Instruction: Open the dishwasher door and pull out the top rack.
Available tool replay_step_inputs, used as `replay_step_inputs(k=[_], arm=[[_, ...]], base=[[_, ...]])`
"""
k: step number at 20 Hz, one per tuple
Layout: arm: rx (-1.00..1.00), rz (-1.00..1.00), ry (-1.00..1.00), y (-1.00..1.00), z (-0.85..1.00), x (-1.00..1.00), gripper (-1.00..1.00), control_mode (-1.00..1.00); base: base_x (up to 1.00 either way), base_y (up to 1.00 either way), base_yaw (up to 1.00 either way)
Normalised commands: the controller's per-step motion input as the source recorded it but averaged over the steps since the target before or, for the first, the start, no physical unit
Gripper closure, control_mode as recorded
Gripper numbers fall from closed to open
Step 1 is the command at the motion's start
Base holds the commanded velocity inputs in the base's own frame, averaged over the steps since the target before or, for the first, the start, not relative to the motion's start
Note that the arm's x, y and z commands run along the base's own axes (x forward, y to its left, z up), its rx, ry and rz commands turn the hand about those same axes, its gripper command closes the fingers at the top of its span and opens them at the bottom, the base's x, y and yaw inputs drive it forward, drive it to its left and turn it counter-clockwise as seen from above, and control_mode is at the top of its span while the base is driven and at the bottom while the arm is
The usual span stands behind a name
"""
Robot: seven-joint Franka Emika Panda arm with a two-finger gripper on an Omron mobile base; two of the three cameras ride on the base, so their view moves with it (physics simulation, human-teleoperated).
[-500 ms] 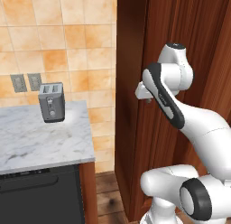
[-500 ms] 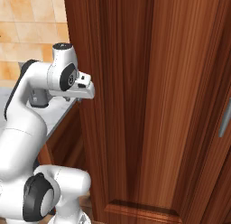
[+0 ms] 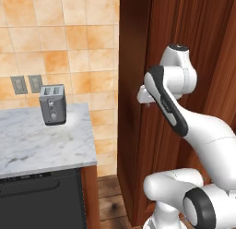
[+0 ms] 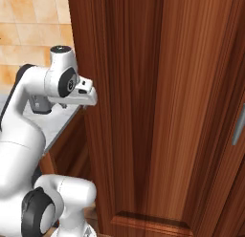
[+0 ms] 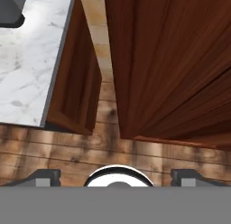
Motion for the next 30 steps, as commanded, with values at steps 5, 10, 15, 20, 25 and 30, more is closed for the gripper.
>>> replay_step_inputs(k=[5,10,15,20,25,30], arm=[[-0.23,0.06,-0.11,0.98,-0.30,-0.69,-1.00,-1.00],[-0.26,0.02,-0.01,1.00,-0.45,-0.56,-1.00,-1.00],[-0.21,0.08,0.01,0.92,-0.28,-0.79,-1.00,-1.00],[-0.18,0.39,0.04,1.00,-0.35,-0.41,-1.00,-1.00],[-0.22,0.49,0.00,1.00,-0.51,-0.04,-1.00,-1.00],[-0.24,0.47,-0.04,1.00,-0.74,0.10,-1.00,-1.00]], base=[[0.00,0.00,0.00],[0.00,0.00,0.00],[0.00,0.00,0.00],[0.00,0.00,0.00],[0.00,0.00,0.00],[0.00,0.00,0.00]])
